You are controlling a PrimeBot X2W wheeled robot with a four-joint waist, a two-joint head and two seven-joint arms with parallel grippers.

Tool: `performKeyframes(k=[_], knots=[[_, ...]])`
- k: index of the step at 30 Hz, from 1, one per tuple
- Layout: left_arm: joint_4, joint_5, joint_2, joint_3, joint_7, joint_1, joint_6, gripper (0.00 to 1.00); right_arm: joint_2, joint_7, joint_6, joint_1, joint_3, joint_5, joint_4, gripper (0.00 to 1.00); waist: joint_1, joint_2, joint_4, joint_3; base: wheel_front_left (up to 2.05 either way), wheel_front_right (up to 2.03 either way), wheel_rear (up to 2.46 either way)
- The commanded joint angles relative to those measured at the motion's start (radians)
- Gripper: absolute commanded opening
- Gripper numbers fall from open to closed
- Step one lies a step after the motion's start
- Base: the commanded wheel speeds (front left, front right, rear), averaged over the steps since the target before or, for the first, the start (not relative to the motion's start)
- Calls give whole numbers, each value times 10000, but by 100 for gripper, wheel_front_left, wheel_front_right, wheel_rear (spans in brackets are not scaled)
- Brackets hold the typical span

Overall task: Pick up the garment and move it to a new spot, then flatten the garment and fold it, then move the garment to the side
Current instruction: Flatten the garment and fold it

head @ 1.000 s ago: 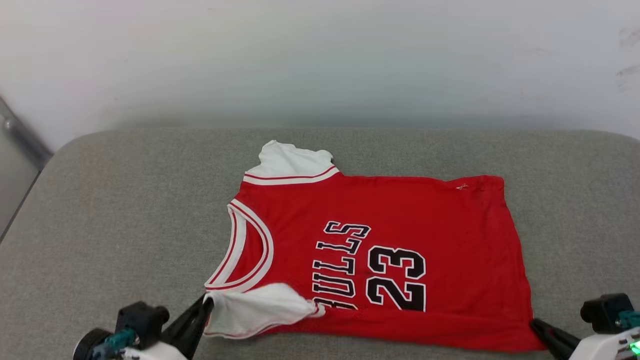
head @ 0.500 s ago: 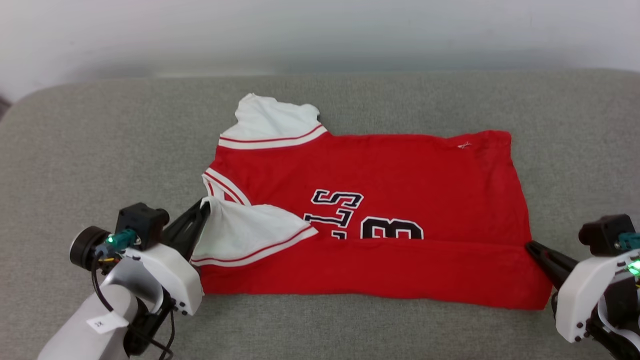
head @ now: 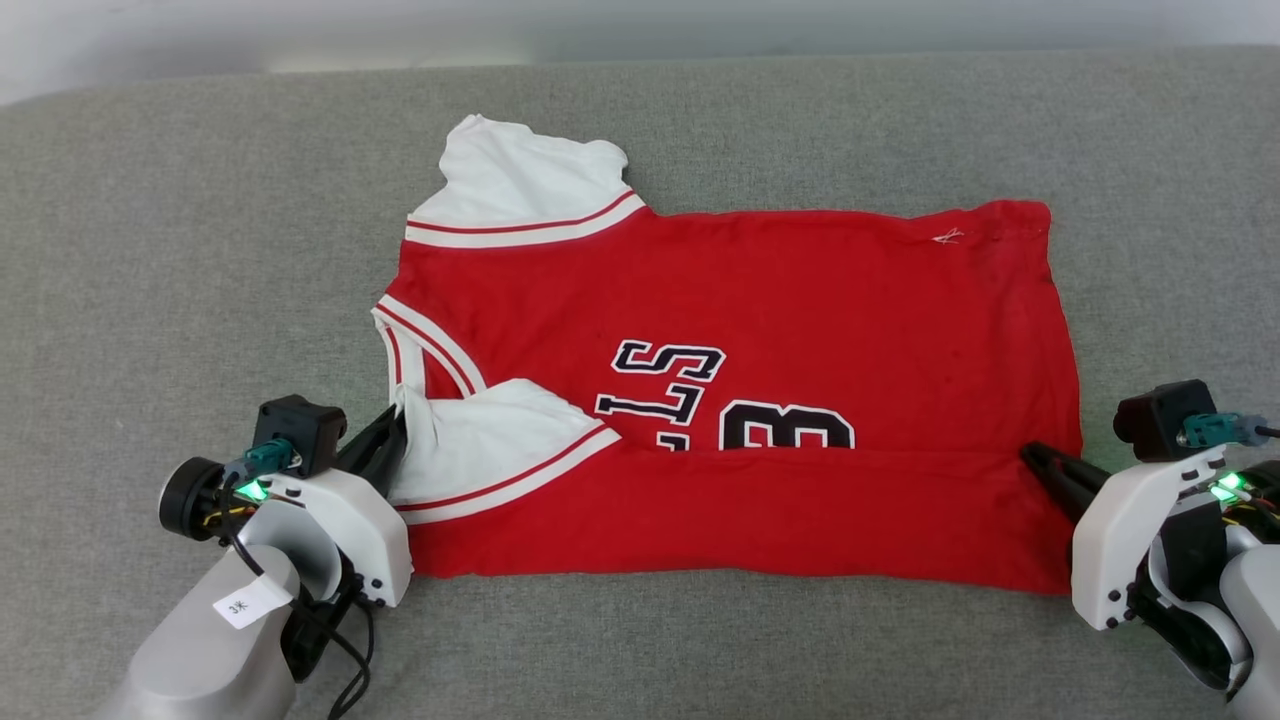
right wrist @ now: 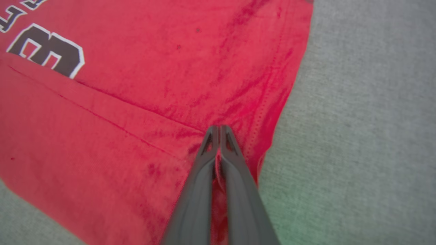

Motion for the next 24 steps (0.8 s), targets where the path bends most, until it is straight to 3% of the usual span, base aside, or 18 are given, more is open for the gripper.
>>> performKeyframes(k=[1, 2, 3, 4, 11, 16, 19, 24], knots=[[302, -40, -99, -127, -113, -116, -56, 29, 70, -80, -2, -62, 162, 89, 148, 0, -2, 0, 20, -114, 0, 0, 0], [468, -53, -119, -152, -184, -173, -70, 100, 68, -138, -2, -93, 181, 141, 185, 15, -2, 0, 27, -191, 0, 0, 0], [611, -94, -146, -172, -256, -239, -85, 100, 52, -151, -4, -97, 206, 167, 218, 47, -2, 0, 40, -291, 0, 0, 0], [732, -96, -134, -225, -304, -287, -103, 100, 14, -209, -4, -95, 233, 166, 193, 100, -2, 0, 53, -391, 0, 0, 0], [558, 148, 324, -474, -447, -784, -132, 100, -255, -532, -4, 318, -17, 223, -280, 100, -2, 0, 285, -1168, 0, 0, 0], [-240, 359, 958, -743, 178, -1428, -136, 100, -379, -475, -4, 662, -322, 76, -795, 100, -2, 0, 458, -1502, 0, 0, 0], [-842, 128, 1224, -1026, 1174, -1669, -146, 100, -367, -376, -4, 838, -494, 2, -1056, 100, -2, 0, 528, -1608, 0, 0, 0], [-2071, -1104, 1843, -1880, 3897, -2196, -145, 100, -264, -160, -4, 1021, -775, -150, -1390, 100, -2, 0, 546, -1637, 0, 0, 0]])
